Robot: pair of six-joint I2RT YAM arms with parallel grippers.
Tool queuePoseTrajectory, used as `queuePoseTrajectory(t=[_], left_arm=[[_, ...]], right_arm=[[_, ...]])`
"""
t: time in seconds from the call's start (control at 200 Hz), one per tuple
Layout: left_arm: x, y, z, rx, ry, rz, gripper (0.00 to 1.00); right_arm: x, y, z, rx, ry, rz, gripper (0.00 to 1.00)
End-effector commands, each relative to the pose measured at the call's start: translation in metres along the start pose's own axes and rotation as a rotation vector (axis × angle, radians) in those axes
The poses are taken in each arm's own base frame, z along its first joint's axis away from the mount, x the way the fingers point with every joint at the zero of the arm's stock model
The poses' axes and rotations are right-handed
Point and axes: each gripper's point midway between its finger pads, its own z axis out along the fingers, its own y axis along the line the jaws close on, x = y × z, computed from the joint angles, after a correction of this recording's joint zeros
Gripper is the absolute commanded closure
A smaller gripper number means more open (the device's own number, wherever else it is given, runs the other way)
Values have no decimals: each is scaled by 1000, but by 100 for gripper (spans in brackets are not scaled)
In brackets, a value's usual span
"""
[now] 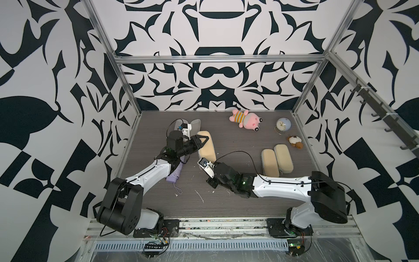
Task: Put umbrellas into zippered umbrella sleeves
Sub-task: Zip the zipper on the umbrella sleeve.
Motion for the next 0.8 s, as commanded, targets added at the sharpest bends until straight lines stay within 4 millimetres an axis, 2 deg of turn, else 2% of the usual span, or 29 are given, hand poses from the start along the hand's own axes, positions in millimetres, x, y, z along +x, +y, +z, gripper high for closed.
queuePoseTrajectory(t=[0.0, 0.09, 0.195, 0.27, 0.33, 0.545, 0.575, 0.625, 0.7, 0.765, 0.795], left_arm=[[-49, -47, -5, 65, -380, 70, 100], [-29, -47, 1, 81, -385, 54, 100], [-8, -46, 5, 115, -353, 2, 100], [0, -47, 0, 122, -348, 11, 100], [4, -49, -3, 121, -325, 27, 100], [24, -47, 6, 132, -186, 53, 100], [25, -44, 7, 129, -180, 50, 100], [20, -38, 6, 121, -183, 36, 100], [2, -28, 1, 110, -202, 6, 100], [-15, -19, -2, 96, -214, -12, 100], [-20, -17, -1, 91, -207, -19, 100]], right_arm=[[-120, 80, -40, -317, -363, 150, 100], [-144, 78, -41, -317, -436, 211, 100], [-158, 50, -37, -264, -487, 330, 100], [-150, 18, -22, -271, -432, 513, 100], [-144, -1, -21, -275, -455, 607, 100], [-132, -28, -34, -268, -427, 652, 100], [-129, -31, -34, -276, -407, 677, 92], [-122, -35, -37, -303, -369, 716, 73], [-100, -41, -45, -315, -290, 759, 54], [-71, -53, -55, -271, -201, 768, 46], [-58, -66, -61, -232, -166, 775, 44]])
